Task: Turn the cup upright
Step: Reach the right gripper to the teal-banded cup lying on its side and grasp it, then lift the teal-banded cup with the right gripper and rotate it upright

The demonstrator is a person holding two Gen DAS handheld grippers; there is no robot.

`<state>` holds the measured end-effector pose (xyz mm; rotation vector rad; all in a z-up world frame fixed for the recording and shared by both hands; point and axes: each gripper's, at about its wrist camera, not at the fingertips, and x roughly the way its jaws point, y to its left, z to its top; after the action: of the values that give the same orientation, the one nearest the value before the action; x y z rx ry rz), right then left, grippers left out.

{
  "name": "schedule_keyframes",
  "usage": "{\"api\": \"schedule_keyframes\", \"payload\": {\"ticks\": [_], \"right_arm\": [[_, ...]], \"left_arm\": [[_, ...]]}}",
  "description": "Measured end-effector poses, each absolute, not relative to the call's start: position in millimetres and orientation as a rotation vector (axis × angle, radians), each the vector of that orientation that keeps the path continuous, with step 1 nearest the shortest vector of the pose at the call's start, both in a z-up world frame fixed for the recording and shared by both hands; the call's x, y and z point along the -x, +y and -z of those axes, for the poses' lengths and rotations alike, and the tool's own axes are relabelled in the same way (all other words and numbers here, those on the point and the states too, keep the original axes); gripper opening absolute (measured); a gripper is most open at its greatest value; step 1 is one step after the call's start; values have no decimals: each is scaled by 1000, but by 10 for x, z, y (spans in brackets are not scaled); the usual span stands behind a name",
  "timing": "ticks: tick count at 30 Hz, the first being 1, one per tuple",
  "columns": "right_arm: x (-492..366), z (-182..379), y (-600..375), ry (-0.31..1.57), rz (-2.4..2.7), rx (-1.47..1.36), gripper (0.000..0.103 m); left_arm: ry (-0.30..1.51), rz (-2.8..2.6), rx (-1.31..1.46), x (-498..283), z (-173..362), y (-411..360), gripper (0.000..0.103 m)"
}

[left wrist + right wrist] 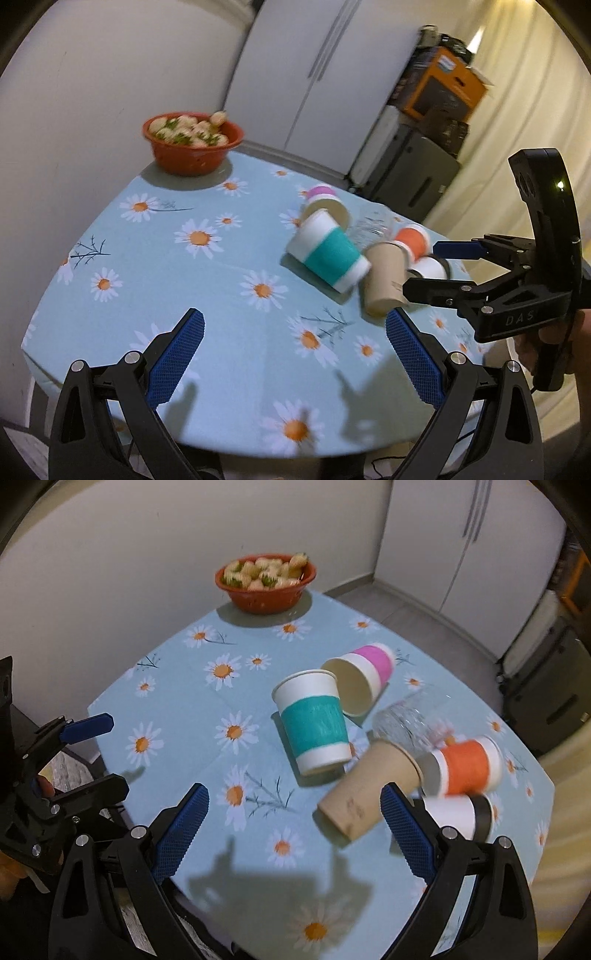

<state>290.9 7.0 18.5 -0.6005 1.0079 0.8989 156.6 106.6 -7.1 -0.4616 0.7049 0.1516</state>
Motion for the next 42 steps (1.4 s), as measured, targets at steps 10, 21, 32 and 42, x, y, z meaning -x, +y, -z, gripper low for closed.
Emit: {"api": "schedule_keyframes", "payload": {"ticks": [10,21,32,42], "right_arm": [[-3445,207,673,1161,-927,764,79],[-3643,602,1034,1272,-894,897,75],[-3708,824,1027,1360,-878,858,62],[-3478,327,648,1378,-936,598,62]], "left_arm": [[799,-197,612,-1936,416,1531,96],[835,-168,609,-2019,556,1698,96],[829,-164,635,-1909,562,1768,96],[819,-79,646,-1770,468,1606,96]]}}
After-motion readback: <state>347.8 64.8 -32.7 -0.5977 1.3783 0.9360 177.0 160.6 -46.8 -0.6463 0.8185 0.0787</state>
